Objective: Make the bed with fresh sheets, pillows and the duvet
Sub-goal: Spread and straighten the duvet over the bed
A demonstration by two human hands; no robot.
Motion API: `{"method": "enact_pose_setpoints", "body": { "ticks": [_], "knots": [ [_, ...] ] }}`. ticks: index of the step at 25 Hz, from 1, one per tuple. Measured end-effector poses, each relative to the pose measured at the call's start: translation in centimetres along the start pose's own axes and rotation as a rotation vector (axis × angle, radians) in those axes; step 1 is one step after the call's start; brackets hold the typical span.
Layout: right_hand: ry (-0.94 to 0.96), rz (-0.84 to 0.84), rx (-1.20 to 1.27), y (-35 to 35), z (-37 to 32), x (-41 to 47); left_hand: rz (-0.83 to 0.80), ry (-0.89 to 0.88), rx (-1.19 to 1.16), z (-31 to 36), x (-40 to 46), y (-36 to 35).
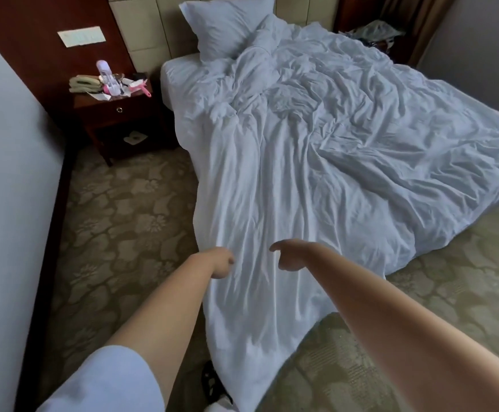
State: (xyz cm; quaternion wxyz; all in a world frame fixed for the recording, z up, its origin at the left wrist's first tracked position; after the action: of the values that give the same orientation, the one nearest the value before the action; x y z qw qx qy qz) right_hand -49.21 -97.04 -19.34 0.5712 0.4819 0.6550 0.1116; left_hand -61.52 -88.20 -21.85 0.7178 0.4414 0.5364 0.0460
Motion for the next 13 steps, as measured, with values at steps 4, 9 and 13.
{"method": "enact_pose_setpoints", "body": {
  "ticks": [4, 9, 13],
  "knots": [
    [-0.063, 0.043, 0.089, 2.2, -2.6, 5.7, 0.010, -0.041, -0.030, -3.4, 3.9, 3.5],
    [-0.122, 0.068, 0.130, 4.6, -4.0, 12.5, 0.042, -0.099, 0.005, -6.8, 10.0, 8.3],
    [-0.146, 0.058, 0.150, 6.7, -4.4, 16.6, 0.006, -0.132, 0.062, -7.8, 13.8, 11.0]
  ]
}}
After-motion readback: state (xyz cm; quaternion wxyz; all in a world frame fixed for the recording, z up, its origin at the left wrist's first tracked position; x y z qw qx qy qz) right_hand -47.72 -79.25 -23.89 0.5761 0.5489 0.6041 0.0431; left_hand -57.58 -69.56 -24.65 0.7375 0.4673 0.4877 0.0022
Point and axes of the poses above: each hand's wrist, its own x-axis towards the middle knuckle, its own y-axis out of the back of the hand, z = x × y, the point moved 10 cm from there along x, towards the middle knuckle, and after that the axes turned 9 degrees about y, right-handed, at the moved point
